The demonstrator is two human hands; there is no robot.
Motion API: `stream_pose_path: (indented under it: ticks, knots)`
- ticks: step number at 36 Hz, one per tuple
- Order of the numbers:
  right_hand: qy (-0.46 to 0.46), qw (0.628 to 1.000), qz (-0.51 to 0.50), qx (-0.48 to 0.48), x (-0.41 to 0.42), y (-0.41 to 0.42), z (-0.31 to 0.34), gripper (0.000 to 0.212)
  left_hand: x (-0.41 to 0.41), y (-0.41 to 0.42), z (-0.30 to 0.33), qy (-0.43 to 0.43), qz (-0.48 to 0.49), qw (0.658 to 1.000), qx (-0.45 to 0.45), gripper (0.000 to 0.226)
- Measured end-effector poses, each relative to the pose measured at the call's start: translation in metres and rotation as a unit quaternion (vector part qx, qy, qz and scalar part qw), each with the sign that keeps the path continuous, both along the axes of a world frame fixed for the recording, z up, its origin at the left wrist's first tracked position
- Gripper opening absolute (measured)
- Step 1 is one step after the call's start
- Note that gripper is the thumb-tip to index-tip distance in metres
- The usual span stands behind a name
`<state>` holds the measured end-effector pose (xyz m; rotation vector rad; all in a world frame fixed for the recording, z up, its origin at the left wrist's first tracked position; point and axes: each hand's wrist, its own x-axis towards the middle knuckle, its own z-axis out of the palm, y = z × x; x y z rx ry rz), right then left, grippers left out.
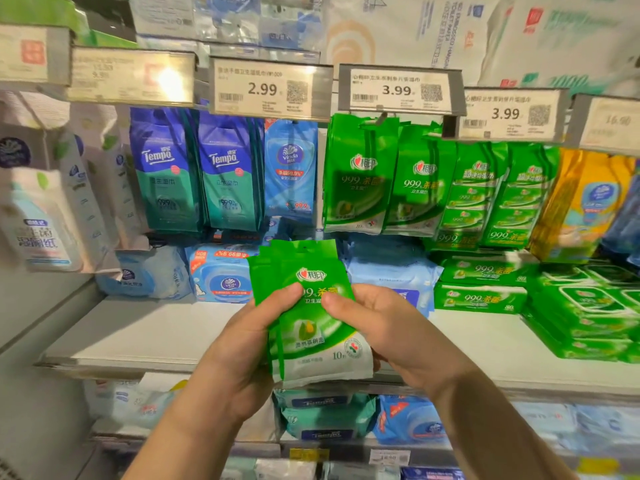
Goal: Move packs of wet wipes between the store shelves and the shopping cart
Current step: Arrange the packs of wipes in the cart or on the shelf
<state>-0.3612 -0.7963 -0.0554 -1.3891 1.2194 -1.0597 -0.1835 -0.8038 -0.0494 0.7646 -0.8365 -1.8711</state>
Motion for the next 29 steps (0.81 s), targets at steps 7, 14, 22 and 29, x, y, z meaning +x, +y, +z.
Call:
stream_pose_path:
  ticks: [7, 14, 22, 29]
  knots:
    - [-0.036, 0.999, 0.003, 0.007, -0.004, 0.005, 0.0, 0.03, -0.002, 0.002, -0.001, 0.004, 0.001, 1.0, 0.002, 0.05]
    - [-0.024, 0.999, -0.037, 0.031, -0.01, 0.007, -0.003, 0.039, -0.001, 0.002, 0.0, -0.025, 0.015, 1.0, 0.004, 0.04]
    - [-0.021, 0.981, -0.189, 0.025, -0.011, 0.01, 0.001, 0.026, 0.002, -0.001, 0.0, -0.027, 0.019, 0.999, -0.005, 0.037]
    - [0.004, 0.959, -0.237, -0.153, -0.01, 0.018, 0.022, 0.016, 0.005, -0.005, 0.001, -0.029, 0.033, 0.999, 0.002, 0.042]
